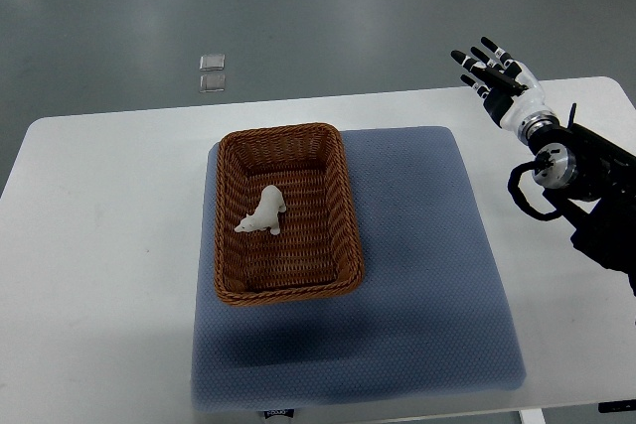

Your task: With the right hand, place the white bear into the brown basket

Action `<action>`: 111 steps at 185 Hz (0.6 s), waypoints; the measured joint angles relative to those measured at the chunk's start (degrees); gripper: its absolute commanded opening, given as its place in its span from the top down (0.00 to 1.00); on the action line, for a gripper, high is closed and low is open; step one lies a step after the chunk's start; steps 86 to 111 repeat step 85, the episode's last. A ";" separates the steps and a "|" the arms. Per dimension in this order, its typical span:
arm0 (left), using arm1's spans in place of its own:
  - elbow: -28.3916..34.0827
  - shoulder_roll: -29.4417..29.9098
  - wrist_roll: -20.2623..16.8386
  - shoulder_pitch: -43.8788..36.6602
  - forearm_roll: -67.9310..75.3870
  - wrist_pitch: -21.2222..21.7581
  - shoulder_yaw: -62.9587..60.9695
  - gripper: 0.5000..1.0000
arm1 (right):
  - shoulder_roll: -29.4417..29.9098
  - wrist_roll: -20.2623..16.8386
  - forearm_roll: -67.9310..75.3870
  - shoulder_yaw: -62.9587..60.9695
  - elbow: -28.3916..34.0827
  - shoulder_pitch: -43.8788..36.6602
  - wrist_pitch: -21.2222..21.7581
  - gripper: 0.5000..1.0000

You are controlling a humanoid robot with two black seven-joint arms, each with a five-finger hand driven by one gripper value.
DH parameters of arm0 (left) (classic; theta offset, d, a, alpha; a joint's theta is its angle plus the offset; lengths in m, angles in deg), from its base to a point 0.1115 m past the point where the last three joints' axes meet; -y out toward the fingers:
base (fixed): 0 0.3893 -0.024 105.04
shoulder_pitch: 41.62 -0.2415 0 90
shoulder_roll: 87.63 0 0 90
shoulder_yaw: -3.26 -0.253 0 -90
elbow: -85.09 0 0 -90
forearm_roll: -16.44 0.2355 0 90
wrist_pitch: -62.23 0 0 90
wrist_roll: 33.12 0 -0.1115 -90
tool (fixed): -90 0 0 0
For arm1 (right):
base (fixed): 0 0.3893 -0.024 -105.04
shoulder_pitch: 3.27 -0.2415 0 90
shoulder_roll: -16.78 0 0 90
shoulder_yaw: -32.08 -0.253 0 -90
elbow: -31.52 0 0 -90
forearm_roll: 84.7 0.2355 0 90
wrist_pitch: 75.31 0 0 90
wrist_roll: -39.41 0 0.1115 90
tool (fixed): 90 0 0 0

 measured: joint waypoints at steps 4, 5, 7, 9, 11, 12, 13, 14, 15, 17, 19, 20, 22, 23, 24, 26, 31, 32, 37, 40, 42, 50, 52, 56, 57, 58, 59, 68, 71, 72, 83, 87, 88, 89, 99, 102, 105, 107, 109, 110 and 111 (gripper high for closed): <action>0.00 0.00 0.00 0.00 0.00 0.00 0.00 0.00 | 0.00 0.02 0.02 0.09 -0.01 0.11 0.03 0.13; 0.00 0.00 0.00 0.00 0.00 0.00 0.00 0.00 | 0.00 0.02 0.02 0.11 -0.01 0.13 0.04 0.13; 0.00 0.00 0.00 0.00 0.00 0.00 0.00 0.00 | 0.00 0.04 0.02 0.16 -0.01 0.18 0.05 0.13; 0.00 0.00 0.00 0.00 0.00 0.00 0.00 0.00 | 0.00 0.05 0.02 0.19 -0.01 0.21 0.06 0.13; 0.00 0.00 0.00 0.00 0.00 0.00 0.00 0.00 | 0.00 0.06 0.00 0.22 -0.01 0.23 0.07 0.13; 0.00 0.00 0.00 0.00 0.00 0.00 0.00 0.00 | 0.00 0.06 -0.01 0.24 -0.01 0.24 0.08 0.13; 0.00 0.00 0.00 0.01 0.00 0.00 0.00 0.00 | 0.00 0.06 -0.02 0.26 -0.01 0.25 0.08 0.13; 0.00 0.00 0.00 0.01 0.00 0.00 0.00 0.00 | 0.00 0.07 -0.04 0.28 -0.01 0.26 0.08 0.13; 0.00 0.00 0.00 0.01 0.00 0.00 0.00 0.00 | 0.00 0.08 -0.06 0.29 -0.01 0.27 0.09 0.13; 0.00 0.00 0.00 0.01 0.00 0.00 0.00 0.00 | 0.00 0.09 -0.09 0.32 -0.01 0.28 0.09 0.13; 0.00 0.00 0.00 0.01 0.00 0.00 0.00 0.00 | 0.00 0.10 -0.13 0.35 -0.01 0.30 0.09 0.13; 0.00 0.00 0.00 0.01 0.00 0.00 0.00 0.00 | 0.00 0.11 -0.15 0.36 -0.01 0.30 0.10 0.13; 0.00 0.00 0.00 0.01 0.00 0.00 0.00 0.00 | 0.00 0.12 -0.19 0.39 -0.01 0.31 0.10 0.13; 0.00 0.00 0.00 0.01 0.00 0.00 0.00 0.00 | 0.00 0.13 -0.21 0.40 -0.01 0.31 0.10 0.13; 0.00 0.00 0.00 0.01 0.00 0.00 0.00 0.00 | 0.00 0.14 -0.22 0.41 -0.01 0.31 0.10 0.13; 0.00 0.00 0.00 0.01 0.00 0.00 0.00 0.00 | 0.00 0.15 -0.25 0.43 -0.01 0.32 0.10 0.13; 0.00 0.00 0.00 0.01 0.00 0.00 0.00 0.00 | 0.00 0.17 -0.34 0.48 -0.01 0.36 0.11 0.13; 0.00 0.00 0.00 0.01 0.00 0.00 0.00 0.00 | 0.00 0.17 -0.35 0.49 -0.01 0.37 0.11 0.13; 0.00 0.00 0.00 0.00 0.00 0.00 0.00 0.00 | 0.00 0.20 -0.39 0.51 -0.01 0.42 0.11 0.13; 0.00 0.00 0.00 0.00 0.00 0.00 0.00 0.00 | 0.00 0.22 -0.41 0.52 -0.01 0.46 0.11 0.13; 0.00 0.00 0.00 0.00 0.00 0.00 0.00 0.00 | 0.00 0.23 -0.43 0.53 -0.01 0.49 0.11 0.13; 0.00 0.00 0.00 0.00 0.00 0.00 0.00 0.00 | 0.00 0.25 -0.46 0.54 -0.01 0.69 0.12 0.13; 0.00 0.00 0.00 0.00 0.00 0.00 0.00 0.00 | 0.00 0.26 -0.47 0.55 -0.01 0.74 0.12 0.13; 0.00 0.00 0.00 0.01 0.00 0.00 0.00 0.00 | 0.00 0.28 -0.47 0.57 -0.01 0.82 0.12 0.13; 0.00 0.00 0.00 0.00 0.00 0.00 0.00 0.00 | 0.00 0.29 -0.47 0.57 -0.01 0.84 0.12 0.13; 0.00 0.00 0.00 0.00 0.00 0.00 0.00 0.00 | 0.00 0.29 -0.48 0.58 -0.01 0.86 0.12 0.13; 0.00 0.00 0.00 0.00 0.00 0.00 0.00 0.00 | 0.00 0.29 -0.48 0.58 -0.01 0.88 0.12 0.13; 0.00 0.00 0.00 0.00 0.00 0.00 0.00 0.00 | 0.00 0.33 -0.53 0.61 -0.01 1.01 0.12 0.13; 0.00 0.00 0.00 0.00 0.00 0.00 0.00 0.00 | 0.00 0.33 -0.54 0.62 -0.01 1.05 0.11 0.13; 0.00 0.00 0.00 0.01 0.00 0.00 0.00 0.00 | 0.00 0.34 -0.54 0.62 -0.01 1.06 0.12 0.13; 0.00 0.00 0.00 0.03 0.00 0.00 0.00 0.00 | 0.00 0.39 -0.58 0.63 -0.01 1.26 0.10 0.13; 0.00 0.00 0.00 0.03 0.00 0.00 0.00 0.00 | 0.00 0.40 -0.59 0.63 -0.01 1.33 0.09 0.13; 0.00 0.00 0.00 0.03 0.00 0.00 0.00 0.00 | 0.00 0.40 -0.59 0.63 -0.01 1.33 0.09 0.13; 0.00 0.00 0.00 0.03 0.00 0.00 0.00 0.00 | 0.00 0.40 -0.59 0.63 -0.01 1.33 0.09 0.13; 0.00 0.00 0.00 0.03 0.00 0.00 0.00 0.00 | 0.00 0.40 -0.59 0.63 -0.01 1.33 0.09 0.13; 0.00 0.00 0.00 0.03 0.00 0.00 0.00 0.00 | 0.00 0.40 -0.59 0.63 -0.01 1.33 0.09 0.13; 0.00 0.00 0.00 0.03 0.00 0.00 0.00 0.00 | 0.00 0.40 -0.59 0.63 -0.01 1.33 0.09 0.13; 0.00 0.00 0.00 0.03 0.00 0.00 0.00 0.00 | 0.00 0.40 -0.59 0.63 -0.01 1.33 0.09 0.13; 0.00 0.00 0.00 0.03 0.00 0.00 0.00 0.00 | 0.00 0.40 -0.59 0.63 -0.01 1.33 0.09 0.13; 0.00 0.00 0.00 0.03 0.00 0.00 0.00 0.00 | 0.00 0.40 -0.59 0.63 -0.01 1.33 0.09 0.13; 0.00 0.00 0.00 0.03 0.00 0.00 0.00 0.00 | 0.00 0.40 -0.59 0.63 -0.01 1.33 0.09 0.13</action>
